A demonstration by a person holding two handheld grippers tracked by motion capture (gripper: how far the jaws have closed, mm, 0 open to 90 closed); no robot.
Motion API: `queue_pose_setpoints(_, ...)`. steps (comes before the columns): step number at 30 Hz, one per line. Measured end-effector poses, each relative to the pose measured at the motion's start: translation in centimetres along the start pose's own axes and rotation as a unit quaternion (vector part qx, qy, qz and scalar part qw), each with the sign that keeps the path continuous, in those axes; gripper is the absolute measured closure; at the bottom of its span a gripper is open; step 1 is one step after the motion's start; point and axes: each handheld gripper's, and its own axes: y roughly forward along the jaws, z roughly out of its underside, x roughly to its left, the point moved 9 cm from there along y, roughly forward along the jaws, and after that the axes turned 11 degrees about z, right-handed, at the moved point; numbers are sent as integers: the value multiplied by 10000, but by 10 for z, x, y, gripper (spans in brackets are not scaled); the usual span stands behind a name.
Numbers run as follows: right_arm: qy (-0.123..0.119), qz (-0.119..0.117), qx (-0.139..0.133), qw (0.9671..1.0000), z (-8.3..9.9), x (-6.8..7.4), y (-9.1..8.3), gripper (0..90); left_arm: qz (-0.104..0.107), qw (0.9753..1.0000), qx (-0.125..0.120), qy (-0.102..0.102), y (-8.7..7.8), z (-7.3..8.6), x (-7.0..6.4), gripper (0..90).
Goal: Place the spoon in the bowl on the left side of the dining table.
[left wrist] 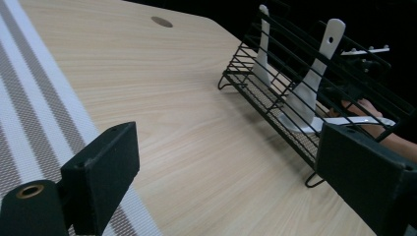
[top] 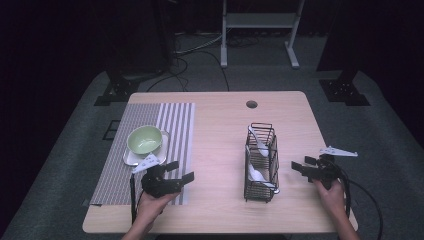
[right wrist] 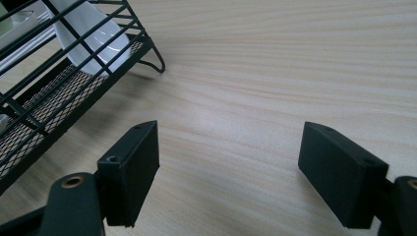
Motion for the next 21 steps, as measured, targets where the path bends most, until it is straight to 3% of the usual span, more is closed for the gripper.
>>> queue_pose_setpoints(12,-8,-3,0,10000,0,0,0,222,200,9997,117,61,17,-4,-16,87)
queue_pose_setpoints(16,-23,-3,4,10000,0,0,0,222,24,9990,343,288,24,-4,-17,87)
queue_pose_setpoints(21,-20,-11,1,10000,0,0,0,222,49,9990,367,266,29,-3,-18,87)
